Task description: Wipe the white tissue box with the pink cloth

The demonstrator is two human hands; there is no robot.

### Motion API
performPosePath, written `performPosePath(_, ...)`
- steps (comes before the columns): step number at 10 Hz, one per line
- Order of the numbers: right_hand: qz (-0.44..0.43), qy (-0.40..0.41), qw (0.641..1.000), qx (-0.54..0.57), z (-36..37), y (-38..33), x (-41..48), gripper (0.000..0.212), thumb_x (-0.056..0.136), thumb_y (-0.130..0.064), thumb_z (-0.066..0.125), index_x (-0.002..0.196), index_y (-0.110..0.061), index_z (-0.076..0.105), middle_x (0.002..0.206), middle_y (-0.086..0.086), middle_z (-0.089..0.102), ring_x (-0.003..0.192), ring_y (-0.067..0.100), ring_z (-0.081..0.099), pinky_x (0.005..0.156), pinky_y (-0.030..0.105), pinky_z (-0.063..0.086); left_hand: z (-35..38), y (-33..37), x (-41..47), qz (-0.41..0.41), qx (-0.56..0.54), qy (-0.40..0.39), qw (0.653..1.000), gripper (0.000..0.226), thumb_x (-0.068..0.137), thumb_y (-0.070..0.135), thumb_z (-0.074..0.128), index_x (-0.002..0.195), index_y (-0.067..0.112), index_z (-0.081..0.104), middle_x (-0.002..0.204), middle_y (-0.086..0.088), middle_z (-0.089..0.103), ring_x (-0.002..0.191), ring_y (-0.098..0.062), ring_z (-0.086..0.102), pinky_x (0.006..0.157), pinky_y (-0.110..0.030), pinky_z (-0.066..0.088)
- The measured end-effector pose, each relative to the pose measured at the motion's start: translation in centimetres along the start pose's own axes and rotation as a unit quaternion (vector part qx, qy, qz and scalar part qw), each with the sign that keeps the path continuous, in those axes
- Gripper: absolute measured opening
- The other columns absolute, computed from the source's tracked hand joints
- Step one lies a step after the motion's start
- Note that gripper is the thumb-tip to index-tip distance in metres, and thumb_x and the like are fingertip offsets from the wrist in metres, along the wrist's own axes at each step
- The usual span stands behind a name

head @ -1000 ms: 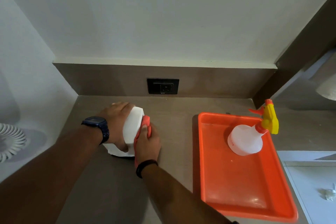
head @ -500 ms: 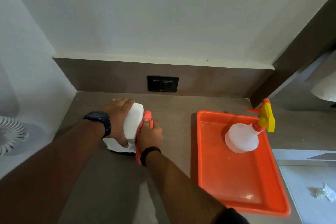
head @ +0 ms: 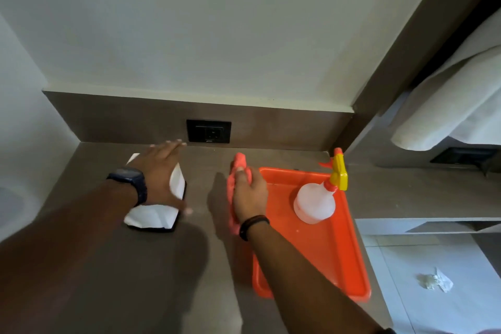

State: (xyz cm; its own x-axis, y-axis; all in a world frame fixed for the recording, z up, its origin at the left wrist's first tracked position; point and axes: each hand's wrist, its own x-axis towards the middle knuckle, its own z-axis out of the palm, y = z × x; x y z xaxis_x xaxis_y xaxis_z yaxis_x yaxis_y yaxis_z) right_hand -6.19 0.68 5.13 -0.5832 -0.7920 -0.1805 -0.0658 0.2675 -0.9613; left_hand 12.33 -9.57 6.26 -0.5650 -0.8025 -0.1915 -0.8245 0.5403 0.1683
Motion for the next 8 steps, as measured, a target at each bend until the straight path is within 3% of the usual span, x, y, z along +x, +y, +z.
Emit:
performPosePath(1,-0.082,0.022,0.988,-0.130,-4.5,2.1,0.8,0.018,0.100,-0.023,0.053,0.096,-0.014,0.068,0.095,0.010,0.072,0.089,0.018,0.065,0.078,0.035,0.045,1.3,5.4,0.6,0.077,-0.062,0.060,0.993,0.144,0.039,0.096,0.053,0.149,0.019,0.004,0.159,-0.005,0.006,0.144,-0.020,0.005,0.117,-0.036,0.005)
performPosePath(2,-0.130,0.010,0.953,-0.275,-7.8,5.1,1.4,0.028,0.099,-0.020,0.052,0.121,-0.007,0.063,0.118,0.016,0.069,0.110,0.034,0.061,0.095,0.042,0.046,4.1,10.1,1.3,0.120,-0.064,0.034,0.990,0.142,0.040,0.096,0.052,0.149,0.020,0.002,0.159,-0.005,0.003,0.144,-0.020,0.002,0.117,-0.037,0.000)
performPosePath(4,-0.158,-0.072,0.859,-0.481,-9.8,10.4,0.6,0.031,0.098,-0.032,0.046,0.119,-0.014,0.059,0.120,0.013,0.065,0.109,0.036,0.058,0.090,0.048,0.049,9.6,14.1,2.3,0.152,0.003,-0.053,0.987,0.149,0.033,0.100,0.044,0.147,0.019,-0.010,0.159,-0.006,-0.008,0.143,-0.023,-0.011,0.112,-0.040,-0.012)
performPosePath(5,-0.135,-0.130,0.816,-0.547,-9.7,12.1,0.3,0.040,0.099,-0.043,0.037,0.131,-0.021,0.048,0.136,0.008,0.056,0.124,0.031,0.049,0.100,0.049,0.045,10.9,14.4,2.1,0.154,0.015,-0.081,0.985,0.152,0.033,0.099,0.046,0.146,0.017,-0.015,0.158,-0.006,-0.015,0.143,-0.021,-0.015,0.110,-0.037,-0.015)
performPosePath(6,-0.117,-0.162,0.797,-0.570,-9.7,13.3,0.0,0.054,0.100,-0.051,0.029,0.147,-0.025,0.031,0.157,0.006,0.037,0.145,0.031,0.031,0.116,0.055,0.031,11.4,14.4,1.8,0.153,0.022,-0.097,0.983,0.152,0.035,0.098,0.048,0.144,0.018,-0.021,0.156,-0.004,-0.024,0.141,-0.019,-0.020,0.111,-0.037,-0.015)
performPosePath(7,-0.102,-0.181,0.799,-0.565,-9.6,13.6,0.2,0.063,0.099,-0.053,0.028,0.155,-0.028,0.015,0.166,0.006,0.020,0.153,0.031,0.013,0.121,0.057,0.015,11.3,14.4,1.8,0.153,0.028,-0.099,0.983,0.151,0.037,0.098,0.049,0.143,0.017,-0.024,0.155,-0.004,-0.027,0.140,-0.019,-0.022,0.112,-0.038,-0.015)
performPosePath(8,-0.106,-0.184,0.797,-0.565,-9.8,13.2,0.4,0.069,0.095,-0.055,0.031,0.156,-0.031,0.010,0.168,0.005,0.014,0.155,0.029,0.007,0.122,0.056,0.008,10.5,14.6,1.5,0.149,0.028,-0.115,0.982,0.152,0.036,0.098,0.048,0.143,0.018,-0.022,0.155,-0.004,-0.024,0.141,-0.021,-0.022,0.113,-0.039,-0.013)
